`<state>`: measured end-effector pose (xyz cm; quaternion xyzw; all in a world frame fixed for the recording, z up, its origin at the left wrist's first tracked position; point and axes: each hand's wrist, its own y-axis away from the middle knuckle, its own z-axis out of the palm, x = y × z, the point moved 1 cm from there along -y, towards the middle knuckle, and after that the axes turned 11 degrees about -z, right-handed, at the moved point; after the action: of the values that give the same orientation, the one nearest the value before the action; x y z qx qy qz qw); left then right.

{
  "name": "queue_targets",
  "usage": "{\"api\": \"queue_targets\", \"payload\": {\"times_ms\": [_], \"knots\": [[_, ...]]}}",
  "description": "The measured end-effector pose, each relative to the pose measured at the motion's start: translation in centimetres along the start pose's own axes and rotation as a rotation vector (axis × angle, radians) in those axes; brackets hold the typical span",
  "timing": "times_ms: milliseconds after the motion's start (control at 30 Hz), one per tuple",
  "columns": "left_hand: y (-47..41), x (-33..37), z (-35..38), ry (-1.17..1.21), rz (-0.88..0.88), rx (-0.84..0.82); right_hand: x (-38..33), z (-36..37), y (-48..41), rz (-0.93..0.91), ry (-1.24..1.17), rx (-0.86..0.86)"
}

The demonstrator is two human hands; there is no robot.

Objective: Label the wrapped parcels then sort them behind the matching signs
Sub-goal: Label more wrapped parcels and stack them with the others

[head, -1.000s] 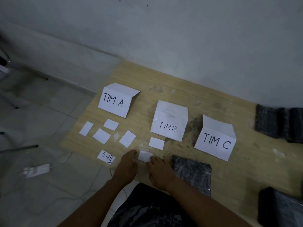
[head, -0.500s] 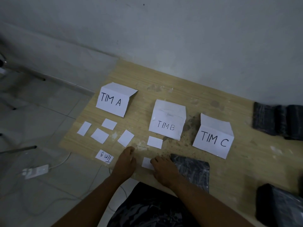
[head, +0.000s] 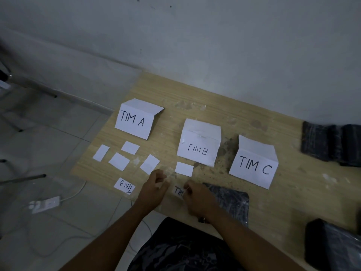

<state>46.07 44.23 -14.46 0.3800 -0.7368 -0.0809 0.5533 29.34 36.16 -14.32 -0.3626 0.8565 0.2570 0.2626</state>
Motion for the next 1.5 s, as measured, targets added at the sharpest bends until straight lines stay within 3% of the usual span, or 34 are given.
{"api": "queue_targets", "payload": {"times_ms": [200,467,567,700,833,1500], "knots": [[-0.1,2.2,1.7,0.174,-0.121,-0.227,1.5,-3.4,1.9,0.103,-0.278,0.154],[0.4,5.1,6.7,0.056,-0.02,-0.406,5.8,-6.3,7.4,0.292,-0.537,0.418],[0.9,5.0,8.7,-0.076,-0.017,-0.394,7.2,-7.0,9.7,0.372,-0.569,0.494],[0.9,4.4,10.6,-0.211,-0.033,-0.382,8.8,-7.1,13.0,0.403,-0.616,0.445],[1.0,5.1,11.4,-0.139,-0.048,-0.419,9.9,-6.1,14.4,0.409,-0.524,0.358],[1.8,5.6,12.6,-0.308,0.097,-0.423,9.5,-3.6,12.3,0.394,-0.295,0.359]]}}
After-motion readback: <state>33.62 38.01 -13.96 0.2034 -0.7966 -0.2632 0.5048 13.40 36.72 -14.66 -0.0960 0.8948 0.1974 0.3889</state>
